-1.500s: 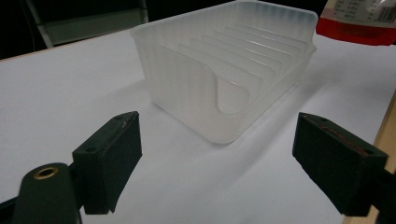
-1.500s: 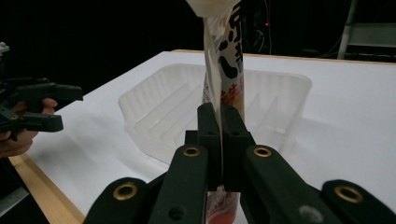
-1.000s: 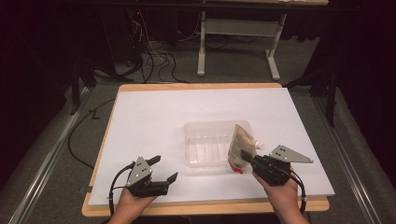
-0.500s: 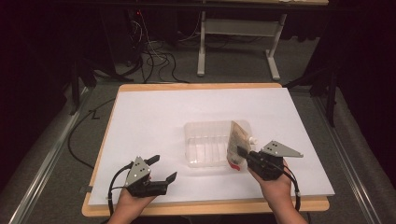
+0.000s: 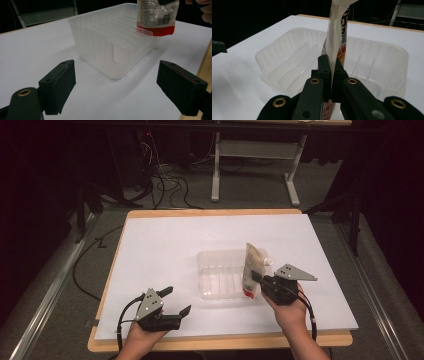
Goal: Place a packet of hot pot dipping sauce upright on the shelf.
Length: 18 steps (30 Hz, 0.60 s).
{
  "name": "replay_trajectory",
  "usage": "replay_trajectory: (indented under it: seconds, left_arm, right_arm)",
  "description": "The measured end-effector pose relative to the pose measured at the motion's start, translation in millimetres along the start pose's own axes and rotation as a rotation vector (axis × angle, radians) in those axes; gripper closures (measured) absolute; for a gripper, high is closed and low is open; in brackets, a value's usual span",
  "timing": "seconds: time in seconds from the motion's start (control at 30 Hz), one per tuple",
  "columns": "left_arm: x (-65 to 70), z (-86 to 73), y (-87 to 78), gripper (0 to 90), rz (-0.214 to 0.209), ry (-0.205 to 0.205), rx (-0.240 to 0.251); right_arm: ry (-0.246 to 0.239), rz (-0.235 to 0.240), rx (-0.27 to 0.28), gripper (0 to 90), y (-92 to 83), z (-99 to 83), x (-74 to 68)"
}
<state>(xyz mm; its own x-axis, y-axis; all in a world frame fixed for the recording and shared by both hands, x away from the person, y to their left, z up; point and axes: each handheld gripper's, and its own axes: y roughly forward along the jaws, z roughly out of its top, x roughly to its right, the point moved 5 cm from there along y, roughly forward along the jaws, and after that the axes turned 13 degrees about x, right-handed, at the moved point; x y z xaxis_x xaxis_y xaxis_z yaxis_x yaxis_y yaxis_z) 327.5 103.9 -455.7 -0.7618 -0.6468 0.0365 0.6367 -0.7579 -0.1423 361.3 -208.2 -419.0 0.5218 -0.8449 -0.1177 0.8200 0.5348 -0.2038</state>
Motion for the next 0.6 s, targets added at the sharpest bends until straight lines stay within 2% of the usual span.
replay_trajectory:
  seconds: [0.6]
  left_arm:
    - [-3.6,-0.1,-8.1,16.2,0.01,-0.007,0.005]
  right_arm:
    - [-0.022,-0.037,-0.018,90.0,26.9,1.1,9.4]
